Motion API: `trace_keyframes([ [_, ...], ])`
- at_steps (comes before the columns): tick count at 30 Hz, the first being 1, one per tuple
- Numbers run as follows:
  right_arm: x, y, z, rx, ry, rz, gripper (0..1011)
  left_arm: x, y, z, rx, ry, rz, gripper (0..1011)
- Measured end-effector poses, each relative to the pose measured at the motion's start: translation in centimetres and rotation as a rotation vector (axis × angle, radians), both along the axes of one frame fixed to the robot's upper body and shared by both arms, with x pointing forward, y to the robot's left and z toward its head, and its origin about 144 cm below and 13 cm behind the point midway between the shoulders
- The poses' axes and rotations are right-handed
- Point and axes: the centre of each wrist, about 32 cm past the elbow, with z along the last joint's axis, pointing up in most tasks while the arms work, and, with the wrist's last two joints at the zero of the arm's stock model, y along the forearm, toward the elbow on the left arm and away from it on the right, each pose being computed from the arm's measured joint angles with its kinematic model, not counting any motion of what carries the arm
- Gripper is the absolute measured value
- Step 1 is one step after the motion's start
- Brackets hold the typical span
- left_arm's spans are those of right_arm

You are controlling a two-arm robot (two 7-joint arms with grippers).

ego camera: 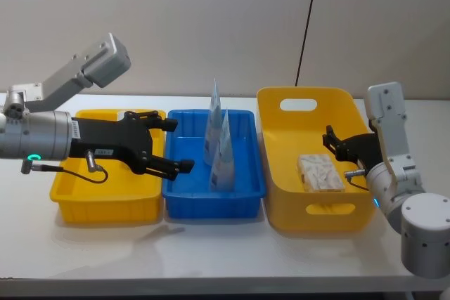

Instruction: Bimanual collaborative sorting of washing and personal care products

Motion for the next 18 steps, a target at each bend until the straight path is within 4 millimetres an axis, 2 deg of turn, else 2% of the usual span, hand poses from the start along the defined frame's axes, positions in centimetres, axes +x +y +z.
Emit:
trace_keyframes([
  [5,0.02,0.02,-0.01,0.000,0.000,0.001,1000,0.00,0.00,0.00,0.000,0.000,0.000,1001],
  [18,-0.23,0.12,0.03,-0.004,0.001,0.036,1004,0.00,0.00,0.00,0.000,0.000,0.000,1001],
])
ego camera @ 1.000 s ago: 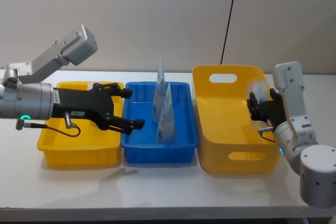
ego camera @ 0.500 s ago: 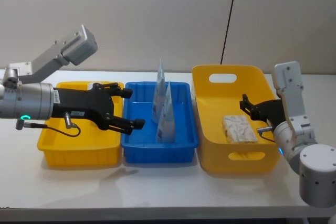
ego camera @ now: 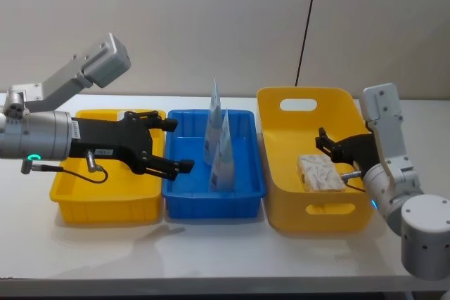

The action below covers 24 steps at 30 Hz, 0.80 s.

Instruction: Bimanual collaborative sorting of washing and personal care products

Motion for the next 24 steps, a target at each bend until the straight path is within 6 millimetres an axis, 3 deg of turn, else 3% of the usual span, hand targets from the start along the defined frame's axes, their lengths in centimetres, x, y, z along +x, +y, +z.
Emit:
trace_keyframes([
  [13,-0.8,0.7,0.6,-0.003,-0.011,0.126,1003,0.0,0.0,0.0,0.000,0.000,0.000,1001],
  [24,-1.7,2.1,2.6,0.032,-0.016,0.250,1004,0.0,0.0,0.0,0.000,0.000,0.000,1002],
])
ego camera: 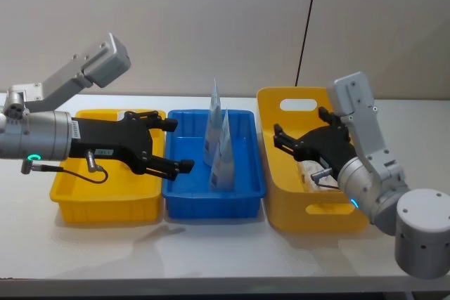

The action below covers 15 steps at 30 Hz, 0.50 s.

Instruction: Bimanual collaborative sorting of washing and personal care products

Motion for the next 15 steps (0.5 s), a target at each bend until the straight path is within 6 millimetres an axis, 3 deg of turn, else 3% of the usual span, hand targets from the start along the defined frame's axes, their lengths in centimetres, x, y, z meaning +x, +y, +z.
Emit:
trace_keyframes([
  [15,-0.4,2.1,1.3,0.041,0.040,0.095,1004,0.0,0.0,0.0,0.000,0.000,0.000,1001],
])
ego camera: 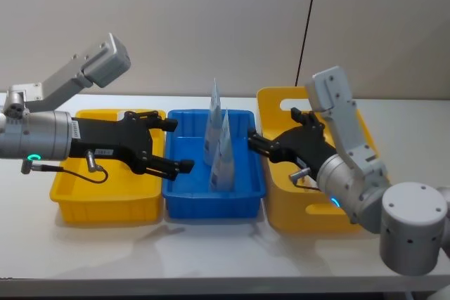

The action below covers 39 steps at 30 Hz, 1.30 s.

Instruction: Bimanual collaborative sorting of washing and personal care products

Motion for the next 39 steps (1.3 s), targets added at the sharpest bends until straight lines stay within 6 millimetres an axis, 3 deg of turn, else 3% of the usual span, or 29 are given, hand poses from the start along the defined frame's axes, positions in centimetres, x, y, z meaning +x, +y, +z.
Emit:
trace_keyframes([
  [39,4.0,5.3,-1.0,0.004,0.132,0.002,1003,0.0,0.0,0.0,0.000,0.000,0.000,1001],
])
